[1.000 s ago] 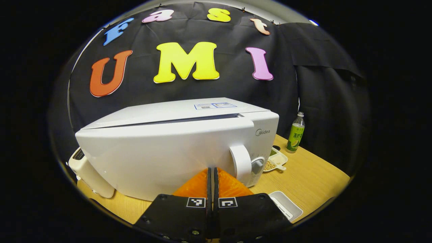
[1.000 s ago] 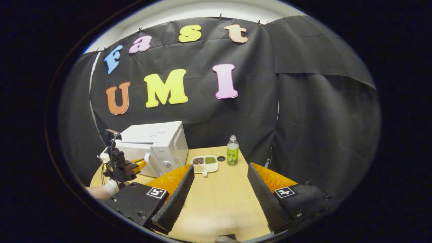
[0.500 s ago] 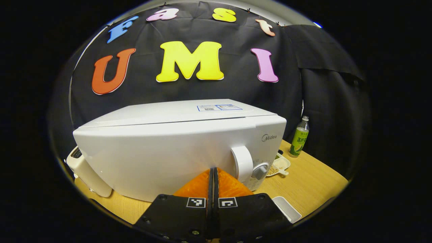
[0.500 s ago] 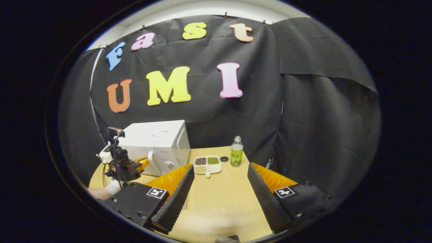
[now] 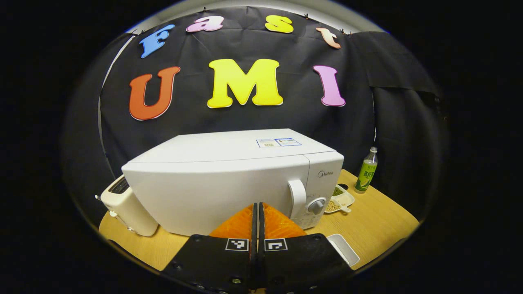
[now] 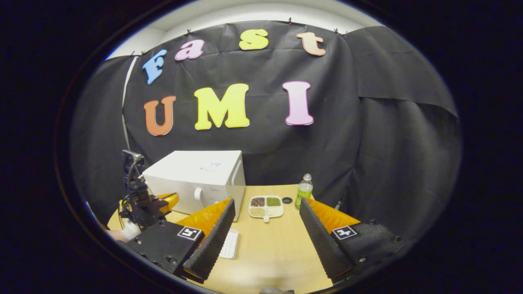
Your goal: Open the microwave oven with the left hand, put the food in, and close the microwave oven.
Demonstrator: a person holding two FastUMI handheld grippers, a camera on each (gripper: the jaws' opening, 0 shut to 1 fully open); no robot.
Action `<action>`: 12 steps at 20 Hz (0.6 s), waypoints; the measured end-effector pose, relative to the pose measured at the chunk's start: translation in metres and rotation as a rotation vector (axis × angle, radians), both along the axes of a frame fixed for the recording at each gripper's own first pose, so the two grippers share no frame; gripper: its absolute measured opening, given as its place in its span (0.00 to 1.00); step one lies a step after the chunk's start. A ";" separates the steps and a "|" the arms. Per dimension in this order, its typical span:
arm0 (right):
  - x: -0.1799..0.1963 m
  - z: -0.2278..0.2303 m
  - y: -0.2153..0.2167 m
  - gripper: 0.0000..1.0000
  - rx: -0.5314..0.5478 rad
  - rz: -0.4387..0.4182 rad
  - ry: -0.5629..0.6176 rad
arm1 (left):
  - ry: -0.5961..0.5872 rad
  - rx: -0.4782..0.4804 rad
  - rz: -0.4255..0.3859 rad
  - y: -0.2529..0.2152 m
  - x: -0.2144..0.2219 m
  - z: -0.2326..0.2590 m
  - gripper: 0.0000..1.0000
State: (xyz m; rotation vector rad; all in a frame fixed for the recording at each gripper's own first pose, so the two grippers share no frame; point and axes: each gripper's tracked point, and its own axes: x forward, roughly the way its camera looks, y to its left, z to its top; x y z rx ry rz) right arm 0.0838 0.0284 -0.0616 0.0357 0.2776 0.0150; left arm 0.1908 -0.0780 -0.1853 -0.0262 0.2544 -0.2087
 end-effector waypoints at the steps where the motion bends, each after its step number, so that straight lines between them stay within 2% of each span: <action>1: 0.001 0.003 0.005 0.92 0.005 0.013 -0.010 | -0.013 -0.004 -0.002 0.005 -0.008 0.011 0.00; 2: 0.003 0.005 0.010 0.92 0.008 0.024 -0.016 | -0.021 -0.005 -0.017 0.006 -0.018 0.018 0.02; 3: 0.004 0.005 0.014 1.00 0.012 0.035 -0.023 | -0.017 -0.001 -0.025 0.008 -0.027 0.023 0.29; 4: 0.004 0.005 0.019 0.92 0.012 0.044 -0.025 | -0.023 0.002 -0.011 0.014 -0.040 0.030 0.57; 5: 0.004 0.006 0.023 0.92 0.008 0.049 -0.031 | -0.036 0.011 0.003 0.020 -0.044 0.038 0.84; 6: 0.003 0.007 0.026 1.00 0.005 0.052 -0.038 | -0.047 0.023 0.014 0.024 -0.051 0.044 0.94; 7: 0.001 0.008 0.030 0.92 0.008 0.055 -0.044 | -0.057 0.033 0.016 0.025 -0.057 0.049 0.94; 8: 0.000 0.008 0.033 1.00 0.004 0.050 -0.048 | -0.066 0.039 0.011 0.025 -0.064 0.054 0.95; 9: -0.002 0.007 0.034 0.92 -0.001 0.047 -0.047 | -0.069 0.040 0.006 0.027 -0.072 0.058 0.95; 10: -0.005 0.007 0.037 0.92 -0.008 0.045 -0.051 | -0.066 0.034 -0.005 0.025 -0.079 0.059 0.95; 11: -0.008 0.008 0.038 1.00 -0.015 0.042 -0.059 | -0.066 0.025 -0.015 0.021 -0.084 0.061 0.95; 12: -0.012 0.009 0.039 0.92 -0.021 0.041 -0.064 | -0.067 0.023 -0.025 0.019 -0.089 0.064 0.95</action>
